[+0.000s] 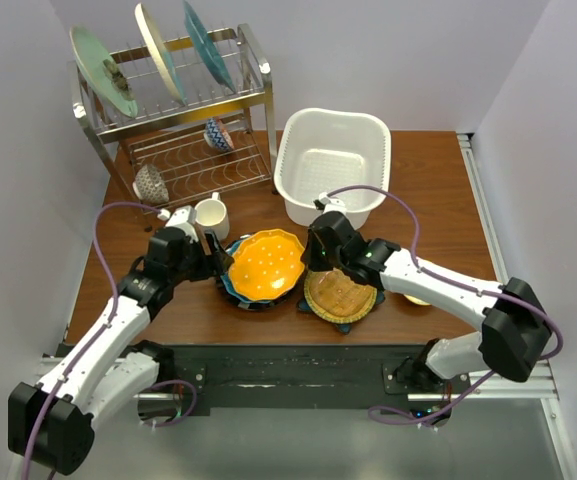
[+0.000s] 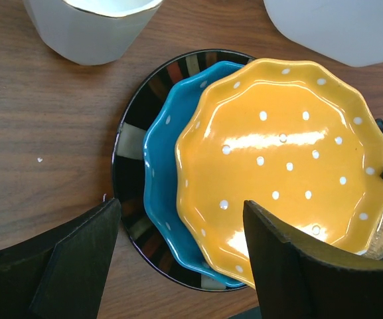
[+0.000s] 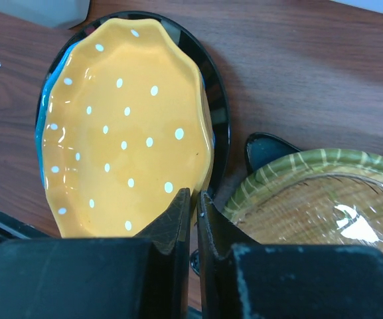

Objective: Place the plates into the plastic bin on the countertop
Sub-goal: Pick up the plate at the center of the board.

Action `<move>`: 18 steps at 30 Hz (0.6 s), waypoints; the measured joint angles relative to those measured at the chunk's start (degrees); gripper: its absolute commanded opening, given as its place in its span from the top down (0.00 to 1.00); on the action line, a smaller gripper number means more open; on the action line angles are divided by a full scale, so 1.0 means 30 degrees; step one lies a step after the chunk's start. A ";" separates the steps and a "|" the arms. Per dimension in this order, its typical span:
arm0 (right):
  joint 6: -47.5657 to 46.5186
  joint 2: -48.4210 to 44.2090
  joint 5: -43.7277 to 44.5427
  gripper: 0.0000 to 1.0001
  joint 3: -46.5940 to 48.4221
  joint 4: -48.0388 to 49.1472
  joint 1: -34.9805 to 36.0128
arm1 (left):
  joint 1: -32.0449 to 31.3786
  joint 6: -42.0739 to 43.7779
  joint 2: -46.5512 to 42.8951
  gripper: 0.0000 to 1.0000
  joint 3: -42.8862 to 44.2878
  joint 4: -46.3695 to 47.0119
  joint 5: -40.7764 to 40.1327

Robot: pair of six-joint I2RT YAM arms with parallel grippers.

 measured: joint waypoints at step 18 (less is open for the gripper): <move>-0.0109 -0.1115 0.0969 0.99 -0.0328 -0.1188 0.0007 | -0.1625 0.0146 0.2645 0.32 -0.0430 0.1588 0.1239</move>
